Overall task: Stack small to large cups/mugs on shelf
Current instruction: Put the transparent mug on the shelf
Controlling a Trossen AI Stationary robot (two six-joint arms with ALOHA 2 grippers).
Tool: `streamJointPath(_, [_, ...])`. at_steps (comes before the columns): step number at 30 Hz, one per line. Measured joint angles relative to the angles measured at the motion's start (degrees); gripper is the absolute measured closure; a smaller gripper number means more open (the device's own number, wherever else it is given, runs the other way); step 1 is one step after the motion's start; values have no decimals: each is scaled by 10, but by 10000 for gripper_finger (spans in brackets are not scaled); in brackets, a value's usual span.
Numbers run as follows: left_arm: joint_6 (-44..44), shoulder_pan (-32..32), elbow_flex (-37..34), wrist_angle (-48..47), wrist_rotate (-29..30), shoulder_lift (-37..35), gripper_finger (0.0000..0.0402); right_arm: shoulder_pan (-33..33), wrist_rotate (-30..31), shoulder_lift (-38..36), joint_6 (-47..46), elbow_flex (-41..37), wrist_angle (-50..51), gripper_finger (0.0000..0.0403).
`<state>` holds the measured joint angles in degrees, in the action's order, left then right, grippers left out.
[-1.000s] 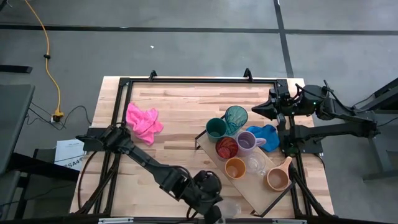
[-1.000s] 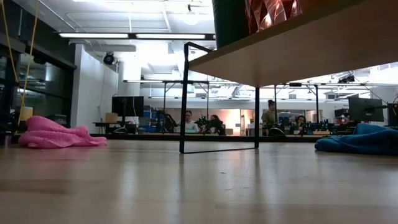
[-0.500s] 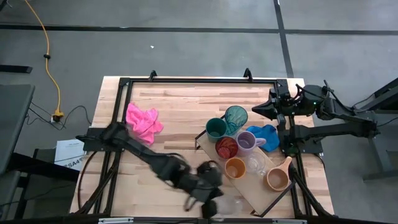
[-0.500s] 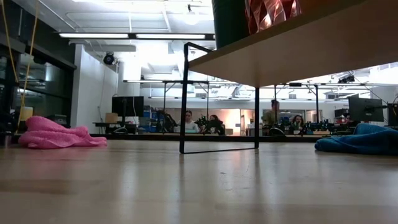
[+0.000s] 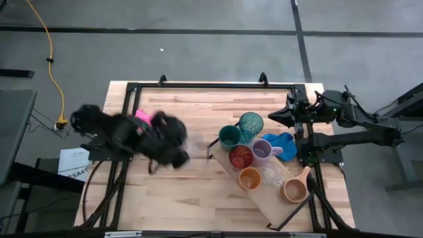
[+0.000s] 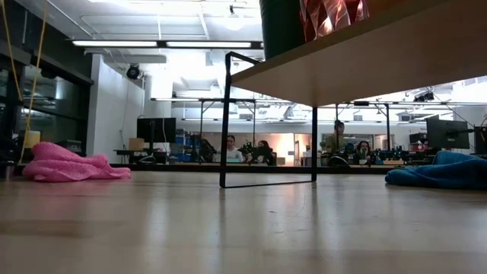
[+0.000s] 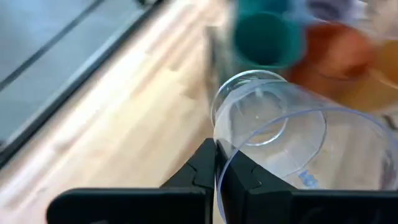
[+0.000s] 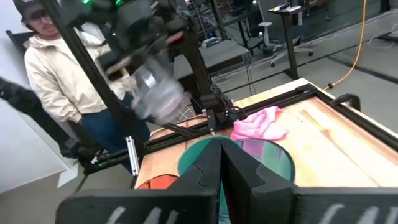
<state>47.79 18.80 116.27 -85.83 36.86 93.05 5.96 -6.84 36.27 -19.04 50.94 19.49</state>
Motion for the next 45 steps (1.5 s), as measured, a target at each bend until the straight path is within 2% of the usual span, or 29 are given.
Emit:
streamJointPath(4, [-37, -97, -64, -12, -6, -78, 401, 0, 13, 1, 6, 0, 0, 403])
streamJointPath(6, [-85, -164, -113, 19, -33, -103, 401, 0, 24, 1, 1, 0, 0, 403])
streamJointPath(10, [-203, -321, -236, 138, -180, -143, 401, 0, 34, 1, -3, 0, 0, 403])
streamJointPath(13, [-275, -423, -316, 219, -276, -146, 401, 0, 34, 1, -18, 0, 0, 403])
streamJointPath(16, [-314, -495, -375, 299, -369, -137, 401, 0, 37, 1, -36, 0, 0, 403])
streamJointPath(18, [-324, -524, -400, 320, -390, -123, 401, 0, 37, 1, -43, 0, 0, 403])
streamJointPath(24, [-338, -533, -406, 325, -370, -55, 401, 0, 49, 1, -51, 0, 0, 403])
streamJointPath(29, [-296, -522, -378, 336, -358, 6, 401, 0, 49, 1, -51, 0, 0, 403])
streamJointPath(39, [-250, -513, -285, 333, -369, 145, 401, 0, 49, 1, -51, 0, 0, 403])
streamJointPath(45, [-239, -498, -229, 333, -375, 196, 401, 0, 49, 1, -51, 0, 0, 403])
